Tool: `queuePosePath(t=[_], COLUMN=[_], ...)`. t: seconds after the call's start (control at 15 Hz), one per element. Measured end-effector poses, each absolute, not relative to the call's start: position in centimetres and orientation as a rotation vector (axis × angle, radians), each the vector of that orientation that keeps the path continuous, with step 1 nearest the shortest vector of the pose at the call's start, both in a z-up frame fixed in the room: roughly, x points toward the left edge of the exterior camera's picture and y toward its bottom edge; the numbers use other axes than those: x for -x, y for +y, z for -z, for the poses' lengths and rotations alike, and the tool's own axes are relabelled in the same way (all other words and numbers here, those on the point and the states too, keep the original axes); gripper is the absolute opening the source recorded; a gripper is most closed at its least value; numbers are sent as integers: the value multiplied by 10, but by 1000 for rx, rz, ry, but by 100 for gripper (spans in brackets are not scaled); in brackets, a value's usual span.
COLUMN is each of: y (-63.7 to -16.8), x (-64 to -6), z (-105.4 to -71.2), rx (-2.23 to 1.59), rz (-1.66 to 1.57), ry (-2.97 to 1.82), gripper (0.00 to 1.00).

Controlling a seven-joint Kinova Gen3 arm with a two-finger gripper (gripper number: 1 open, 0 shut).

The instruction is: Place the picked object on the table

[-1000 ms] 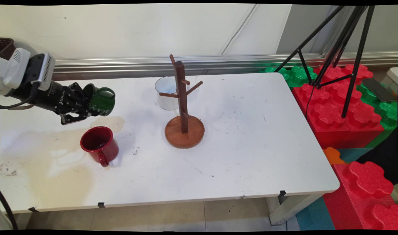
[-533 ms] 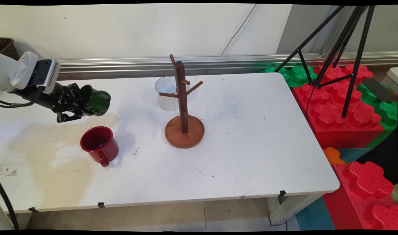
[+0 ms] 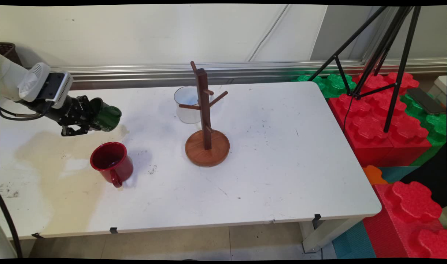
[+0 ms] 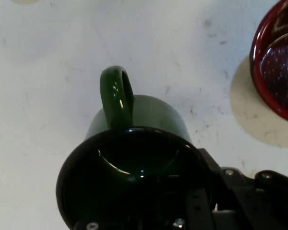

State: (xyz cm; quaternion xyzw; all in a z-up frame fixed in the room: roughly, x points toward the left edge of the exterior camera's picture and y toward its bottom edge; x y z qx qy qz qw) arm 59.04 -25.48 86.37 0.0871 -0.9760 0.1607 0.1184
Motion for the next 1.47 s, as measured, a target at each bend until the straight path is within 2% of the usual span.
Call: queuePosePath(t=[1.27, 1.33, 1.47], y=[-281, -282, -283], x=[-609, -609, -610], z=[-824, -823, -821], rx=[-148, -146, -144], rz=[-388, -385, -380], ry=[-2927, -2928, -2930], gripper=[0, 100, 100])
